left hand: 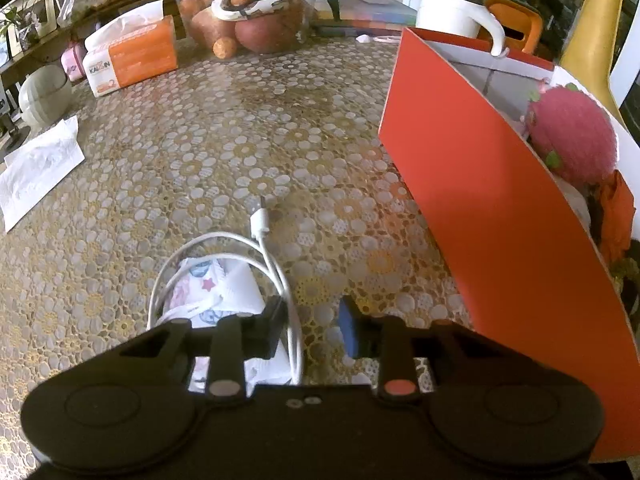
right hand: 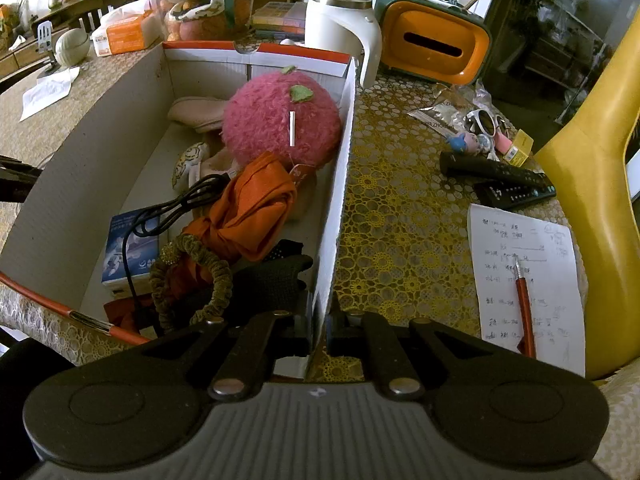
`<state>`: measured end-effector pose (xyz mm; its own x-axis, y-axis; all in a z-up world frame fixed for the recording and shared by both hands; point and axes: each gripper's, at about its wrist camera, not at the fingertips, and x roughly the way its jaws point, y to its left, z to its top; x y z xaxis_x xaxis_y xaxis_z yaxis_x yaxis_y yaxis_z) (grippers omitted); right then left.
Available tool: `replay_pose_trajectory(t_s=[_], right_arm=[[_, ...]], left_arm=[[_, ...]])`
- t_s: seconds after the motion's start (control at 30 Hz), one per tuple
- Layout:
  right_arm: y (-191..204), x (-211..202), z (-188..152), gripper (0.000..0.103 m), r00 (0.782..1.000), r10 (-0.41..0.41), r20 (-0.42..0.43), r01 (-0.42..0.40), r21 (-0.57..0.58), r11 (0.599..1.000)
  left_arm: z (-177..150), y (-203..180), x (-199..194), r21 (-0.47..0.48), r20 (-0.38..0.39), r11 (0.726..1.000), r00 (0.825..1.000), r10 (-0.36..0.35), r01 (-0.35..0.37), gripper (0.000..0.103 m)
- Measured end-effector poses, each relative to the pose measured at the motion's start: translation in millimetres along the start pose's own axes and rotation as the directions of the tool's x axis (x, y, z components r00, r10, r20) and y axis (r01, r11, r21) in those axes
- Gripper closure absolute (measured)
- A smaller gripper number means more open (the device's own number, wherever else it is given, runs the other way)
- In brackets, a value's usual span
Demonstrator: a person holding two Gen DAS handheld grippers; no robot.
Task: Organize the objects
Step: 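Close the left gripper on the white charging cable, then lift the white cable and carry it into the box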
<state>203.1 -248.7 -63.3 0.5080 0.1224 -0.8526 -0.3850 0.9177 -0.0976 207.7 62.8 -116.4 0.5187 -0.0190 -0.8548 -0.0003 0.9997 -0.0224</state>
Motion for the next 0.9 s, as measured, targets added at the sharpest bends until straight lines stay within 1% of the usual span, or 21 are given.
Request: replay_pose_trajectory(t_s=[0.03, 0.07, 0.13, 0.23, 0.4, 0.6, 0.9], right_arm=[[0, 0, 0, 0.097, 1.0, -0.001, 0.0, 0.001, -0.001, 1.0], [0, 0, 0, 0.097, 1.0, -0.001, 0.001, 0.001, 0.0, 1.0], [0, 0, 0, 0.097, 1.0, 0.0, 0.0, 0.0, 0.0, 1.0], [0, 0, 0, 0.097, 1.0, -0.001, 0.0, 0.001, -0.001, 1.0], [0, 0, 0, 0.097, 1.0, -0.002, -0.001, 0.002, -0.002, 1.0], [0, 0, 0, 0.097, 1.0, -0.003, 0.0, 0.003, -0.003, 1.0], [0, 0, 0, 0.097, 1.0, -0.003, 0.0, 0.003, -0.003, 1.0]], left_arm=[[0, 0, 0, 0.001, 0.003, 1.0, 1.0, 0.01, -0.01, 0.084], [0, 0, 0, 0.0, 0.004, 1.0, 1.0, 0.019, -0.019, 0.087], [0, 4, 0, -0.011, 0.004, 1.0, 1.0, 0.028, -0.028, 0.099], [-1, 11, -1, -0.042, 0.003, 0.999, 1.0, 0.008, -0.008, 0.101], [-2, 12, -5, -0.056, 0.008, 0.998, 1.0, -0.006, 0.007, 0.102], [1, 13, -32, -0.084, 0.062, 0.995, 0.997, -0.048, 0.053, 0.102], [8, 21, -75, -0.11, 0.151, 0.986, 0.982, -0.111, 0.128, 0.102]])
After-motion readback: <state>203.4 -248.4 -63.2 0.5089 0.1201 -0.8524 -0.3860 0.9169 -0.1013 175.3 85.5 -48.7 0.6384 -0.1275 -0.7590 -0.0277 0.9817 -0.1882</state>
